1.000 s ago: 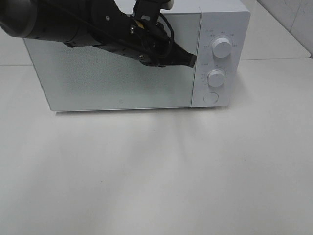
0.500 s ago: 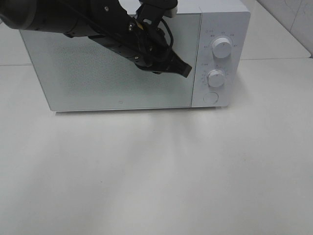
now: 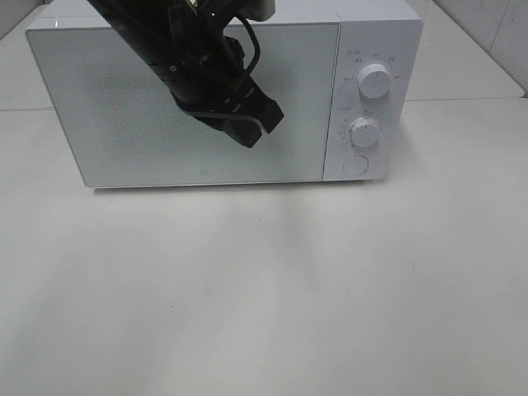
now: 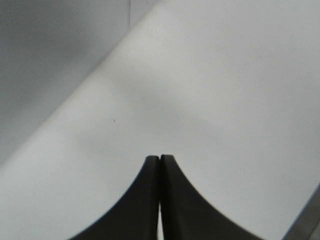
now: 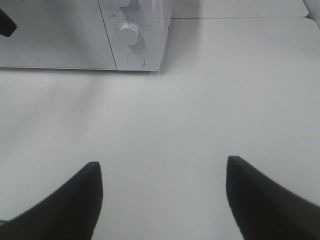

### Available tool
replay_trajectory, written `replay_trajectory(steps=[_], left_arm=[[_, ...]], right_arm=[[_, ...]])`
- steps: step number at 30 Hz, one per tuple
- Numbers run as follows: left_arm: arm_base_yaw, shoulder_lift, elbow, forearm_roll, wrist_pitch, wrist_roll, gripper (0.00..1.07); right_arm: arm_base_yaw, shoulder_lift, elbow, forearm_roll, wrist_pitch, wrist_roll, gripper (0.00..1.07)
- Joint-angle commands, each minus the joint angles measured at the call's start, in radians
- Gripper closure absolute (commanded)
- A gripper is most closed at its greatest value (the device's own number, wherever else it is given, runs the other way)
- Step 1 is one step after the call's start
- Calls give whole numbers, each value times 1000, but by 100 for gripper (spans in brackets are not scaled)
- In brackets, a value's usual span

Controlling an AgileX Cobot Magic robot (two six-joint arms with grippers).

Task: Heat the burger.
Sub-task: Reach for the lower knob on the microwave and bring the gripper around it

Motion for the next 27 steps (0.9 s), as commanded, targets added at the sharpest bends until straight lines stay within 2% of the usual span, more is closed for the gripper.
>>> replay_trajectory(steps=[1, 5, 7, 17, 18, 21, 23, 26, 27], left_arm=[[2, -45, -5, 30, 154, -91, 106], [2, -62, -5, 79, 227, -130, 106], [2, -76, -5, 136, 297, -170, 106], [5, -129, -1, 249, 422, -220, 106], [20, -142, 2, 258, 422, -238, 106], [28, -149, 3, 257, 422, -241, 106], [88, -185, 44, 250, 422, -241, 106], [109, -196, 63, 250, 422, -242, 106], [149, -222, 99, 250, 422, -245, 106]], right_arm=[[-4, -27, 2, -7, -17, -16, 41], [-4, -27, 2, -7, -17, -16, 41], [-4, -27, 2, -7, -17, -16, 41], [-4, -27, 2, -7, -17, -16, 41], [-4, -27, 2, -7, -17, -16, 41], [-4, -27, 2, -7, -17, -16, 41], [-4, -27, 2, -7, -17, -16, 41], [-4, -27, 2, -7, -17, -16, 41], [-4, -27, 2, -7, -17, -16, 41]])
